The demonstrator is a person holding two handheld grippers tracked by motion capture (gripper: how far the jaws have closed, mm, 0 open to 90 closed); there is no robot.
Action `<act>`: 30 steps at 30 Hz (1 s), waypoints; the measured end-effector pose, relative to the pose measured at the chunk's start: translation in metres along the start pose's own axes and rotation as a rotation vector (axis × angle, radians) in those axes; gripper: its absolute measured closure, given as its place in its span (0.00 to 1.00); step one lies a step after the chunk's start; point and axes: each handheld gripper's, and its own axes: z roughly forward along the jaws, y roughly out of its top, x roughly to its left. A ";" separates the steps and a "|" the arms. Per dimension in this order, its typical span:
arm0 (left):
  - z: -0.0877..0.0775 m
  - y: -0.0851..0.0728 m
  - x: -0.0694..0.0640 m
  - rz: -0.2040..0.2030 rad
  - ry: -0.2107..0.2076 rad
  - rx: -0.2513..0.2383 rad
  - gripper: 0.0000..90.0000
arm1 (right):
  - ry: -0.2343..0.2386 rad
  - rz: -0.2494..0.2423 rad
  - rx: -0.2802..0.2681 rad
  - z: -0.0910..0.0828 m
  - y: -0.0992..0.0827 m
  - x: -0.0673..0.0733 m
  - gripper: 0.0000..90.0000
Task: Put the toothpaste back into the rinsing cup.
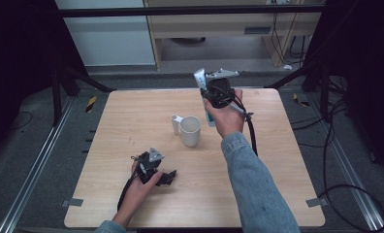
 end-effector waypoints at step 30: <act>0.000 0.000 0.000 0.001 0.000 0.001 0.00 | -0.016 0.038 -0.140 0.017 0.008 0.024 0.88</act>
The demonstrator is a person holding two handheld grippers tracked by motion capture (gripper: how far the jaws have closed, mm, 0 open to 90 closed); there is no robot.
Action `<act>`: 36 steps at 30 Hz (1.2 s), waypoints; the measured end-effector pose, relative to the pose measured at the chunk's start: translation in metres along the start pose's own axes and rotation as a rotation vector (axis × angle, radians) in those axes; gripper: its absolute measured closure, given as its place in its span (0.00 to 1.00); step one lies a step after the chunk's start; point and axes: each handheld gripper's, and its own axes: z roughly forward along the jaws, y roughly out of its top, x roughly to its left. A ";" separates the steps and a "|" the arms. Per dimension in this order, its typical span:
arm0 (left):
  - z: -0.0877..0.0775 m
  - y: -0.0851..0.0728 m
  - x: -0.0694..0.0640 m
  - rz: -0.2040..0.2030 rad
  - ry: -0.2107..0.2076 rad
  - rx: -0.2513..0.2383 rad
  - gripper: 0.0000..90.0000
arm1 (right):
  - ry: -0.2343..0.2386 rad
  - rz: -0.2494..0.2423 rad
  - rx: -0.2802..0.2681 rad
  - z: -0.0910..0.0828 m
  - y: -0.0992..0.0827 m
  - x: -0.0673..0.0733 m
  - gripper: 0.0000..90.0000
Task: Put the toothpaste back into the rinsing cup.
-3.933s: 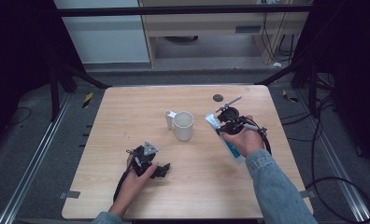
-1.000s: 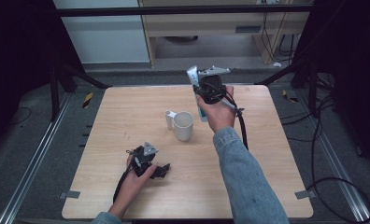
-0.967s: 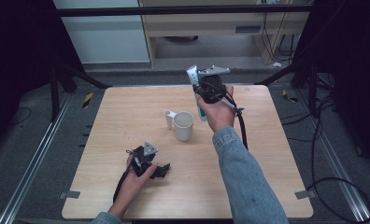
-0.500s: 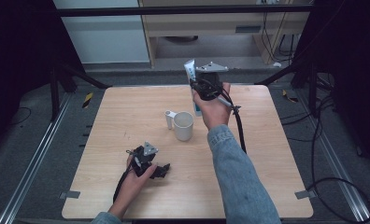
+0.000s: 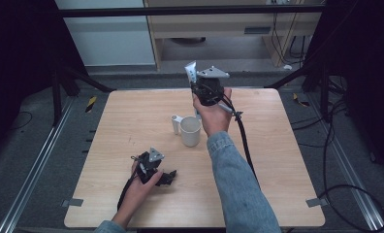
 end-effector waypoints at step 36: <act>-0.001 -0.001 0.000 0.005 -0.006 -0.001 0.00 | -0.037 0.053 -0.062 0.005 -0.040 0.022 0.88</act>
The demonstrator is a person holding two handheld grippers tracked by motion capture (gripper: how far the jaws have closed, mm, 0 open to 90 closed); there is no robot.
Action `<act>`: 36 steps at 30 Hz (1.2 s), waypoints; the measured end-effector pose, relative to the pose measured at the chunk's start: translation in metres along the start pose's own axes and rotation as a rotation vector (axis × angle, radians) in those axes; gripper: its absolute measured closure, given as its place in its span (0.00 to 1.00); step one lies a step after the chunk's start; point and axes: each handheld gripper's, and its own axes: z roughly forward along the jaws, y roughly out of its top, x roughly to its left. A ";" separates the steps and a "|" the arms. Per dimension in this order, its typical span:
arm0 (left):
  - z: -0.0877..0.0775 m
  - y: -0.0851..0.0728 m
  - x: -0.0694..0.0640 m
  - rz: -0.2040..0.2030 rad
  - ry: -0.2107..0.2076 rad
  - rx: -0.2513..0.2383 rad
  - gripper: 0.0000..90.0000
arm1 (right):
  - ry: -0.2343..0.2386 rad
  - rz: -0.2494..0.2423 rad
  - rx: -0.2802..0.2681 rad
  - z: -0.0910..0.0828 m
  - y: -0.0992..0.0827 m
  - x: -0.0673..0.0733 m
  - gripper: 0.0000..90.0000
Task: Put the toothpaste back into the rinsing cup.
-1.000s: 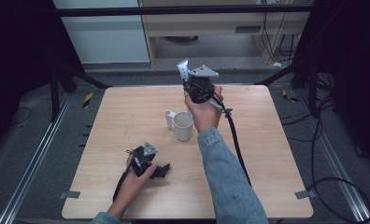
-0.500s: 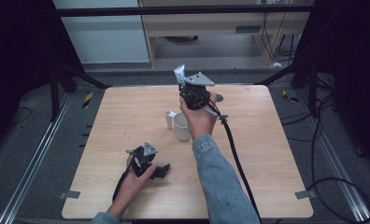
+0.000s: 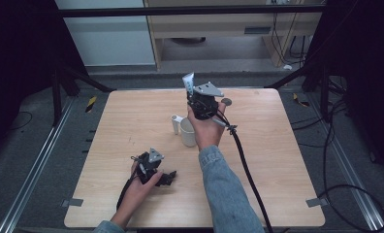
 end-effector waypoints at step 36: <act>-0.001 -0.001 0.000 0.006 -0.007 -0.002 0.00 | 0.005 0.026 0.049 0.018 -0.040 0.003 0.88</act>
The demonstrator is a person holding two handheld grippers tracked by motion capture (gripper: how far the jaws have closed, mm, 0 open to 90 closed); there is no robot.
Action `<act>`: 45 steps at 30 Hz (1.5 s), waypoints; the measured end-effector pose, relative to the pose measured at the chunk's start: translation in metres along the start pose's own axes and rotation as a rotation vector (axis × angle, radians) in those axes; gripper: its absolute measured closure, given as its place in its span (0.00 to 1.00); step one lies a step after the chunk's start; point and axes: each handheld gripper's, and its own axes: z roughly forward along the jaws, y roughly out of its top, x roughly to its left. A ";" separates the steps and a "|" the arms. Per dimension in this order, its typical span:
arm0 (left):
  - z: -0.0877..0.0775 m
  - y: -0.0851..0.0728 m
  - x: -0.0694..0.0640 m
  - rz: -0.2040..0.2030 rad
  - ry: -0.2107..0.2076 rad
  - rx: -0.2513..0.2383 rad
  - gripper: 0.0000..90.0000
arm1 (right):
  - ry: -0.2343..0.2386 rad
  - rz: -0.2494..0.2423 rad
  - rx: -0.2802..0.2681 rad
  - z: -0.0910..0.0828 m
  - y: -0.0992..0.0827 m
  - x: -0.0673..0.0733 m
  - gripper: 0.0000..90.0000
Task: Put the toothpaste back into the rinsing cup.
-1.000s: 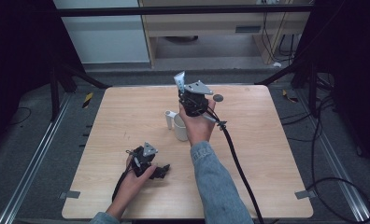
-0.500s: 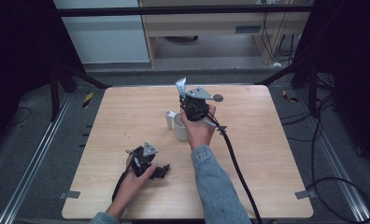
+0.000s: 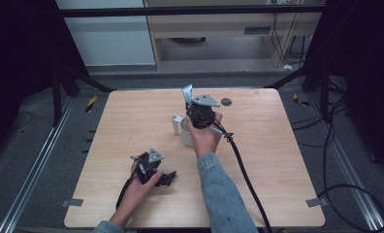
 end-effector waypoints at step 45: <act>0.000 0.000 0.000 0.001 -0.001 0.002 0.00 | -0.015 0.045 0.014 0.009 -0.026 -0.002 0.87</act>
